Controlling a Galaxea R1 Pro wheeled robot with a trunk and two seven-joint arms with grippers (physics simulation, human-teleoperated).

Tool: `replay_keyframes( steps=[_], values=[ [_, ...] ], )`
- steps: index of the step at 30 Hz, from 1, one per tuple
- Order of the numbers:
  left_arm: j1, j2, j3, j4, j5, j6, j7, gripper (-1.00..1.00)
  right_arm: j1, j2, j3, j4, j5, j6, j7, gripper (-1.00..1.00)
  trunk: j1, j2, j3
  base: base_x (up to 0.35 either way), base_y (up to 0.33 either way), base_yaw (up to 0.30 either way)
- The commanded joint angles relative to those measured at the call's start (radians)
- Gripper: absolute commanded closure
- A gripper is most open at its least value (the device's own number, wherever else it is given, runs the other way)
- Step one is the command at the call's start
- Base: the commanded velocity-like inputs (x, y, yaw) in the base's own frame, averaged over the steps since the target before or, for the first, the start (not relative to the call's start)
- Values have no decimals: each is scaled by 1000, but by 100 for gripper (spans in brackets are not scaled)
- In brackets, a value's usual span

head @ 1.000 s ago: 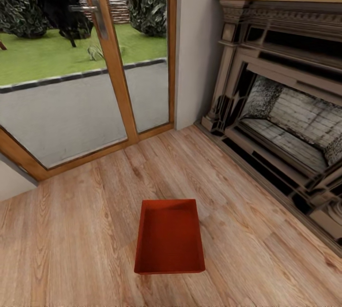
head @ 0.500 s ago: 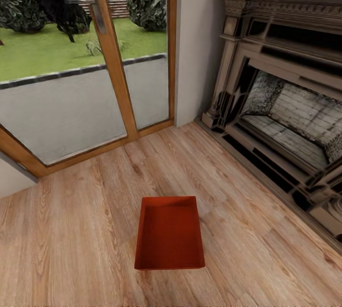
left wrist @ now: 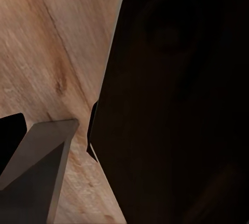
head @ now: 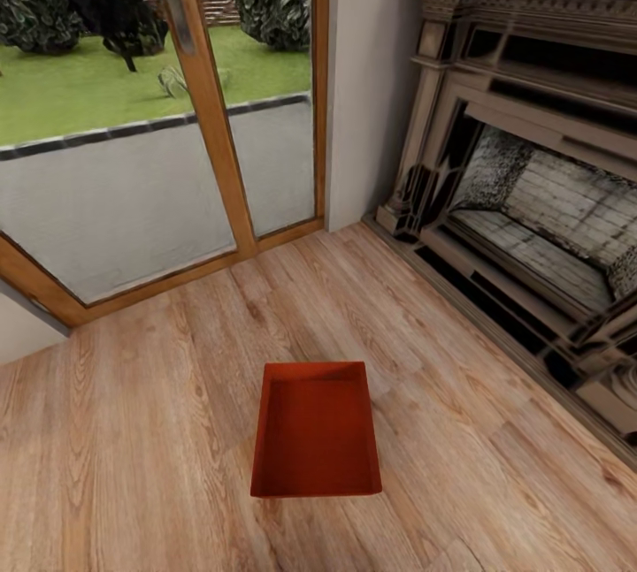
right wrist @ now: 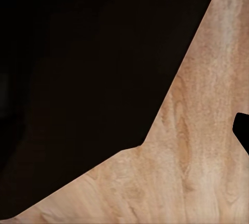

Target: Move the two storage containers from the living room to the garage. In the garage, place one container on the floor and stack the other container on top of it (either order is fine).

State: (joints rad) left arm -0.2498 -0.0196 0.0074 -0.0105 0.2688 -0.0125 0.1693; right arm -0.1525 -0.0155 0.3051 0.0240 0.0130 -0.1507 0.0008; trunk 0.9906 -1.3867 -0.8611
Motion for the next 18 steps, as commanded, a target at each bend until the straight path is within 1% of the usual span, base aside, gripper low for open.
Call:
replay_keyframes(
  steps=[1, 6, 11, 18],
  values=[
    [0, 0, 0, 0, 4, -1, 3, -100, -1, 0, 2, 2, 2, -5, 1, -100, 0, 0, -1, 0, 0, 0],
    [0, 0, 0, 0, 4, -1, 3, -100, -1, -4, 0, 2, 2, -6, 6, -100, 0, 0, -1, 0, 0, 0],
    [0, 0, 0, 0, 4, -1, 3, -100, -1, 1, 2, 2, 0, -4, 7, -100, 0, 0, -1, 0, 0, 0],
    [0, 0, 0, 0, 4, -1, 3, -100, -1, 1, 4, 2, -1, -4, 7, -100, 0, 0, -1, 0, 0, 0]
  ],
)
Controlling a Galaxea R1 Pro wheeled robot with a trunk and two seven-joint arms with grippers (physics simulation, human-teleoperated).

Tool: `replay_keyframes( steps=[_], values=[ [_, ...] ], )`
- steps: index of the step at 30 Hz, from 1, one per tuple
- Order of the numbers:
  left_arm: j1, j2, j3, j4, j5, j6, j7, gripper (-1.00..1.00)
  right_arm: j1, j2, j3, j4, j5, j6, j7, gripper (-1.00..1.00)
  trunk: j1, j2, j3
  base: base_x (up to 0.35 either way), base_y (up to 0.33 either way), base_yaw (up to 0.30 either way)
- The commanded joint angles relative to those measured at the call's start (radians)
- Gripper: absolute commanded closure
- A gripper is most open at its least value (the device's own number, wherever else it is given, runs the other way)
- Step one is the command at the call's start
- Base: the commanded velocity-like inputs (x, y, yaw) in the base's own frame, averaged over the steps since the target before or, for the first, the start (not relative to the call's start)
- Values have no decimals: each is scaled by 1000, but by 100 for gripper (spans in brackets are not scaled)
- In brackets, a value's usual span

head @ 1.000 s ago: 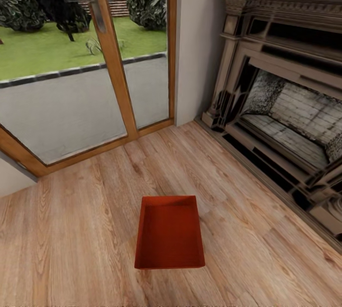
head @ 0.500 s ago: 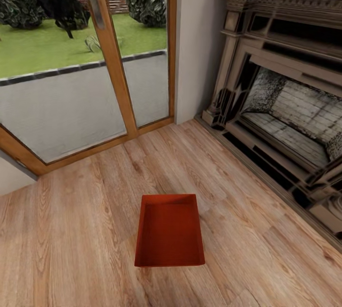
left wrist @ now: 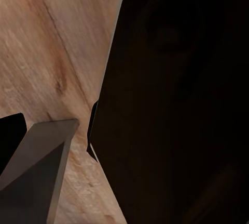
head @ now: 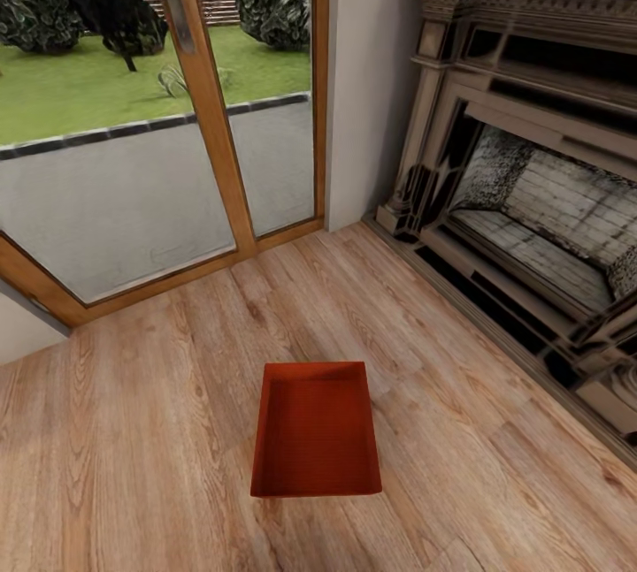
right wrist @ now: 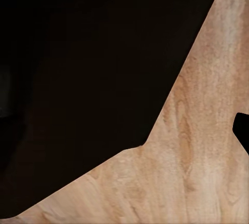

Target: Move the two storage containers from the living room to the garage. In the garage, place one container on the floor and stack the other container on top of it (either order is fine).

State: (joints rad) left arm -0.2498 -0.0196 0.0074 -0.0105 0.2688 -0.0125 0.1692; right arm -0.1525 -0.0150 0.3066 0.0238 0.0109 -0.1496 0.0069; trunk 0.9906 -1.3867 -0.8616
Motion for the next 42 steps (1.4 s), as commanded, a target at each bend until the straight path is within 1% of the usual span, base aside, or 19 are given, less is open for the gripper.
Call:
replay_keyframes(
  steps=[1, 6, 9, 10, 11, 16, 19, 21, 22, 24, 26, 28, 29, 30, 32, 33, 34, 35, 42],
  values=[
    [0, 0, 0, 0, 4, -1, 3, -100, -1, 0, 3, 3, 1, -5, 0, -100, 0, 0, -1, 0, 0, 0],
    [0, 0, 0, 0, 4, -1, 3, -100, -1, -2, 0, 3, 2, -7, -6, -100, 0, 0, -1, 0, 0, 0],
    [0, -4, 10, -1, 11, -1, 3, -100, -1, 7, -4, -6, -3, 1, -16, -100, 0, 0, -1, 0, 0, 0],
    [0, 6, 8, -57, 9, 6, 8, -100, -1, 8, -8, -157, -6, 81, -21, -100, 0, 0, -1, 0, 0, 0],
    [0, 14, 7, -96, 9, 11, 7, -100, -1, 8, -10, -214, -8, 116, -27, -100, 0, 0, -1, 0, 0, 0],
    [-2, 46, 8, -258, 5, 20, 13, -100, -11, 11, -40, -312, -37, 173, -39, -100, 0, 0, -1, 0, 0, 0],
    [-4, 55, 8, -394, 3, 64, 20, -100, -73, 16, -46, -334, -54, 180, -41, -100, 0, 0, -1, 0, 0, 0],
    [-13, 64, 8, -541, 2, 186, 32, -100, -178, 50, -52, -343, -63, 183, -45, -100, 0, 0, -1, 0, 0, 0],
    [-22, 66, 9, -576, 1, 228, 34, -100, -210, 60, -54, -343, -64, 185, -50, -100, 0, 0, -1, 0, 0, 0],
    [-59, 67, 9, -629, 0, 295, 36, -100, -269, 84, -60, -344, -66, 186, -73, -100, 0, 0, -1, 0, 0, 0],
    [-95, 68, 9, -646, 0, 324, 38, -100, -306, 102, -67, -345, -67, 185, -97, -100, 0, 0, -1, 0, 0, 0],
    [-145, 68, 9, -649, 4, 355, 39, -100, -380, 127, -75, -348, -67, 180, -147, -100, 0, 0, -1, 0, 0, 0],
    [-162, 66, 9, -650, 4, 365, 40, -100, -414, 134, -76, -348, -67, 178, -162, -100, 0, 0, -1, 0, 0, 0],
    [-251, 42, 2, -629, 1, 372, 39, -100, -491, 138, -114, -348, -69, 174, -182, -100, 0, 0, -1, 0, 0, 0],
    [-279, 10, -12, -601, -27, 366, 38, -100, -506, 136, -180, -347, -69, 167, -186, -100, 0, 0, -1, 0, 0, 0],
    [-283, 3, -15, -594, -39, 364, 38, -100, -508, 136, -196, -345, -69, 164, -186, -100, 0, 0, -1, 0, 0, 0],
    [-293, -14, -25, -577, -107, 346, 38, -100, -513, 133, -246, -339, -67, 136, -187, -100, 0, 0, -1, 0, 0, 0],
    [-298, -34, -31, -566, -182, 303, 38, -100, -516, 131, -275, -335, -56, 110, -187, -100, 0, 0, -1, 0, 0, 0],
    [-299, -47, -30, -582, -189, 294, 34, -100, -516, 132, -273, -333, -48, 100, -184, -100, 0, 0, -1, 0, 0, 0]
  ],
)
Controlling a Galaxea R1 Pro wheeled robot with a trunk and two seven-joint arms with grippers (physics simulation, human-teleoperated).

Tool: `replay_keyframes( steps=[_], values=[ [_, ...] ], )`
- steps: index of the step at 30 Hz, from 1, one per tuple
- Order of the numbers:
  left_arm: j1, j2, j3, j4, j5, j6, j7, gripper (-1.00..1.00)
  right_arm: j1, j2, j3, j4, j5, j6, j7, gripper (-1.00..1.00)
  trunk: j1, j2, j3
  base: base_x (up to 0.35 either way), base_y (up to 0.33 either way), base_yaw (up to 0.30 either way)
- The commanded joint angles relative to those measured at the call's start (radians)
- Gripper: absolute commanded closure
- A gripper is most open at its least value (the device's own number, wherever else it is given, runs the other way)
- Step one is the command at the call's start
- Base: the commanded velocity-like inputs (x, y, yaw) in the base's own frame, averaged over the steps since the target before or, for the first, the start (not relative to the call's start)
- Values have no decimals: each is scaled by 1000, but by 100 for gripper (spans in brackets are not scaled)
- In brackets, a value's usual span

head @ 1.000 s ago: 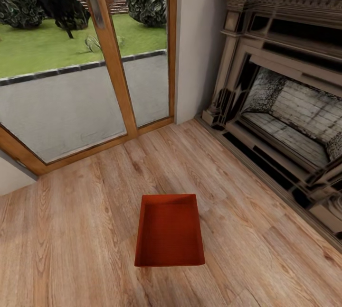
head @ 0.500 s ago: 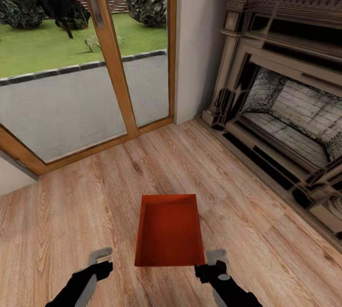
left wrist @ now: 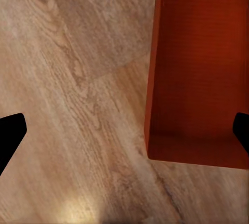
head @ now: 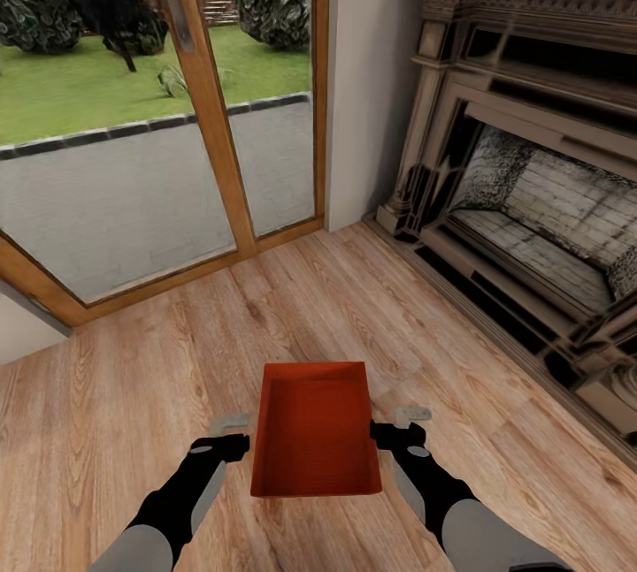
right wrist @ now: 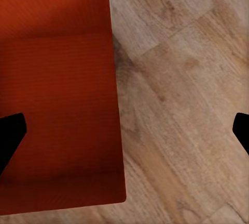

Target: Move the two storage containers from the living room to the garage. In the garage, place one container on the floor and stack the other container on top of it (either order is fine).

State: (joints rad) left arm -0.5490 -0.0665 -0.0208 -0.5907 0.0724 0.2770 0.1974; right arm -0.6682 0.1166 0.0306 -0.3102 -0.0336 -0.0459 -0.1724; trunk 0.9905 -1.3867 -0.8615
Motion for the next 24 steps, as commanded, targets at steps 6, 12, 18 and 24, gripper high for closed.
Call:
replay_keyframes(
  steps=[6, 12, 18, 24],
  values=[
    [0, -11, -2, -1, 9, -14, 1, -100, -1, 1, 6, 2, 4, -5, 5, -100, 0, 0, -1, 0, 0, 0],
    [0, -16, -1, 5, 10, -64, -1, -100, -1, 3, 15, 3, 50, -5, 5, -100, 0, 0, -1, 0, 0, 0],
    [0, -19, -4, -3, 5, -74, 6, -100, -1, 10, 15, 4, 52, -2, 5, -100, 0, 0, -1, 0, 0, 0],
    [0, -20, -2, 11, 6, -74, 9, -100, -1, 6, 15, 35, 49, -3, 5, -100, 0, 0, -1, 0, 0, 0]
  ],
)
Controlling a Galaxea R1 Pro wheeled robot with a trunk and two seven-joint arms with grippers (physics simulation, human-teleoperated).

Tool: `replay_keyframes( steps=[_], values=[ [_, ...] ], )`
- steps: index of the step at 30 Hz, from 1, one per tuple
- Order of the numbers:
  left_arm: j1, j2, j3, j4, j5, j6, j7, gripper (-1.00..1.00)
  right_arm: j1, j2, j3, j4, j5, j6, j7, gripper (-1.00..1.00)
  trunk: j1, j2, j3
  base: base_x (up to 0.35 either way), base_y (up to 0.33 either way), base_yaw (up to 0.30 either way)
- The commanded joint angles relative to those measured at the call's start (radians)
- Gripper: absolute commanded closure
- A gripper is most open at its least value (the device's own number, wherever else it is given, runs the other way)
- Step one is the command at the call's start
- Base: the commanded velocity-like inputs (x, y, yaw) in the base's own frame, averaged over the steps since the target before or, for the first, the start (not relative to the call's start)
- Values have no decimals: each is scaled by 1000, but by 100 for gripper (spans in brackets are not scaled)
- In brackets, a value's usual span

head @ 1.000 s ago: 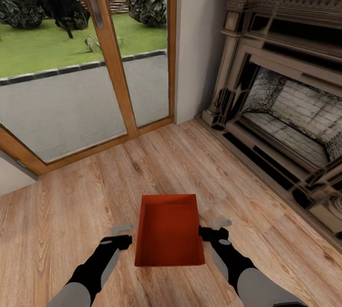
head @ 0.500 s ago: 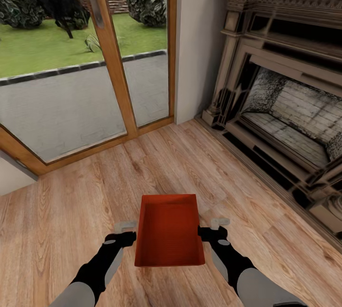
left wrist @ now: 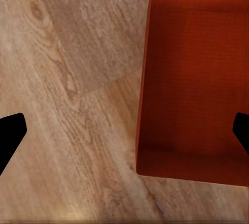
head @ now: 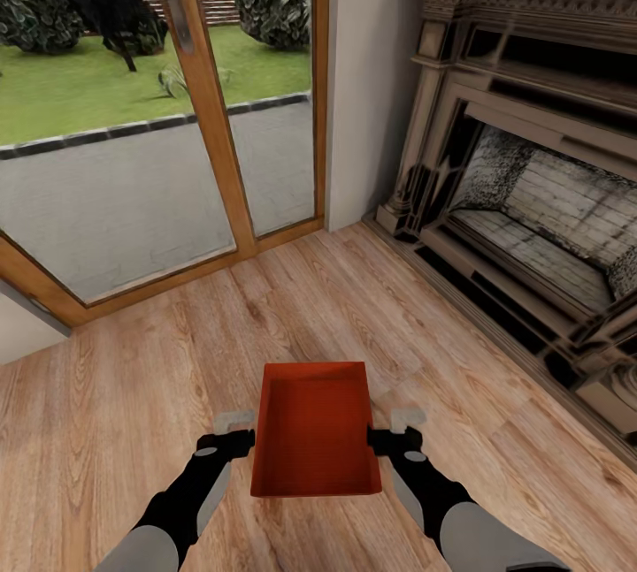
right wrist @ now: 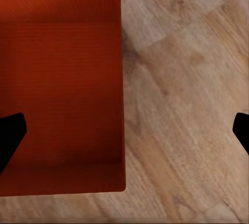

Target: Move the two storage containers from the living room to the garage. In the garage, place one container on the floor and stack the other container on top of it (either order is fine).

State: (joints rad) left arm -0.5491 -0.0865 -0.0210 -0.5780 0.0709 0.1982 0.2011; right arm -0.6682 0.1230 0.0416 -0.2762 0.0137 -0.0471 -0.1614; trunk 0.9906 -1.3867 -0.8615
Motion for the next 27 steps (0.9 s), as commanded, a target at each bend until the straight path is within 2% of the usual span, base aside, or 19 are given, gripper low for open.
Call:
replay_keyframes(
  steps=[1, 6, 14, 27],
  values=[
    [0, 0, -2, -3, 8, 5, 6, -100, -1, 1, 4, 5, 1, -2, -6, -100, 0, 0, -1, 0, 0, 0],
    [0, -13, -1, -13, 7, 6, 7, -100, -1, 3, 4, 34, 0, -5, -5, -100, 0, 0, -1, 0, 0, 0],
    [0, -14, -1, -14, 9, 6, 8, -100, -1, 4, 4, 37, 0, -2, -4, -100, 0, 0, -1, 0, 0, 0],
    [0, -15, 0, -7, 9, 6, 8, -100, -1, 3, 4, 35, 5, -5, -4, -100, 50, -91, -41, 0, 0, 0]
  ],
)
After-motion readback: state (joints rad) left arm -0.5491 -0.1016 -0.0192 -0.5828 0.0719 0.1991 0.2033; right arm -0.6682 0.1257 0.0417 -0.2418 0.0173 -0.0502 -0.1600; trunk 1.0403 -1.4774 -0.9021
